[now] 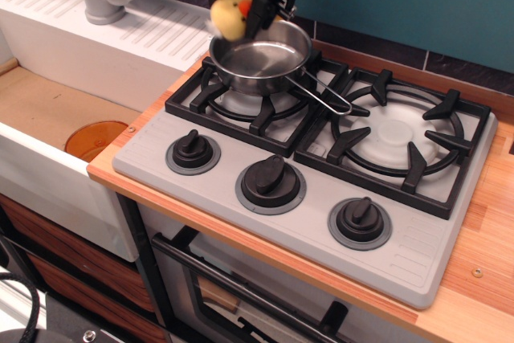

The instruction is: Put pan on stove and put stuffedduck in pan

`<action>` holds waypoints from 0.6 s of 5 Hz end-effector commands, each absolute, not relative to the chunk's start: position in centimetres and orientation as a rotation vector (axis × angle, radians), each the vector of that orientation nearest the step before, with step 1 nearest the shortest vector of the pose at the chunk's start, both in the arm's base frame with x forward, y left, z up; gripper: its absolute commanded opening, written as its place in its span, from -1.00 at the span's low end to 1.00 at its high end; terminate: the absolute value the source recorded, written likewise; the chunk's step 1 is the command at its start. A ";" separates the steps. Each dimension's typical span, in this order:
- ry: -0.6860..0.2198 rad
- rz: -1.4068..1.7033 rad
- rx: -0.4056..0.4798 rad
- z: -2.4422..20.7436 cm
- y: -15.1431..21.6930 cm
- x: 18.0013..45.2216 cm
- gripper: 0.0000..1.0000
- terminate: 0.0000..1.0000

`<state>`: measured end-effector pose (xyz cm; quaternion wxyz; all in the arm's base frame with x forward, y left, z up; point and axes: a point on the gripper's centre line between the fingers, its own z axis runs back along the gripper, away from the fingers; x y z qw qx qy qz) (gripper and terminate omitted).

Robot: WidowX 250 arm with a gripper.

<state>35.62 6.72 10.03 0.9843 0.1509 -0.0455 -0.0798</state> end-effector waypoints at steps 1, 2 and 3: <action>-0.135 -0.175 0.322 12.8 5.6 36.8 1.00 -1.00; -0.115 -0.179 0.327 13.5 4.7 36.6 1.00 -1.00; -0.065 -0.189 0.248 14.1 4.1 36.7 1.00 -1.00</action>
